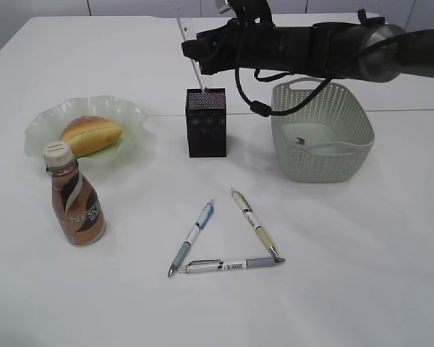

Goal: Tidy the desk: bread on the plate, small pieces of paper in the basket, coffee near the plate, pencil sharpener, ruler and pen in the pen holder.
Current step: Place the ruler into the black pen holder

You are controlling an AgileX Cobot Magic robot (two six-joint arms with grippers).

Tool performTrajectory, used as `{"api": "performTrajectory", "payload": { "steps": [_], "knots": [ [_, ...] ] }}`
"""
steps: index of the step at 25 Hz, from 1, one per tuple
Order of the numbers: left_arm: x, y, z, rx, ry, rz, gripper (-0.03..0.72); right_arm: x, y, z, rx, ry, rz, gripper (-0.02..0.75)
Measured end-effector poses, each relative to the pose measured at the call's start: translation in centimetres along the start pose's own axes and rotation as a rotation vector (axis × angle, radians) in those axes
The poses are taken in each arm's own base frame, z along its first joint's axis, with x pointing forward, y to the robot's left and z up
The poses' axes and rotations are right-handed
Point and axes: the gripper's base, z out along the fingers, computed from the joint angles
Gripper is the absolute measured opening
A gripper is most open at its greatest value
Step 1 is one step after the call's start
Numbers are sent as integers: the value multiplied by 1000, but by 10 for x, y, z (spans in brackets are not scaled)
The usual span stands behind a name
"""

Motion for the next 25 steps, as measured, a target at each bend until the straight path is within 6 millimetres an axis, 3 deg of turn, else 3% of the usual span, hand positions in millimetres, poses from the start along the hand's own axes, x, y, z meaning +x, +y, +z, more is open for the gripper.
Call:
{"api": "performTrajectory", "payload": {
  "steps": [13, 18, 25],
  "knots": [
    [0, 0, 0, 0, 2, 0, 433, 46, 0, 14, -10, 58, 59, 296],
    [0, 0, 0, 0, 5, 0, 433, 48, -1, 15, -7, 63, 64, 363],
    [2, 3, 0, -27, 28, 19, 433, 45, -2, 14, 14, 64, 183, 375]
  ]
}}
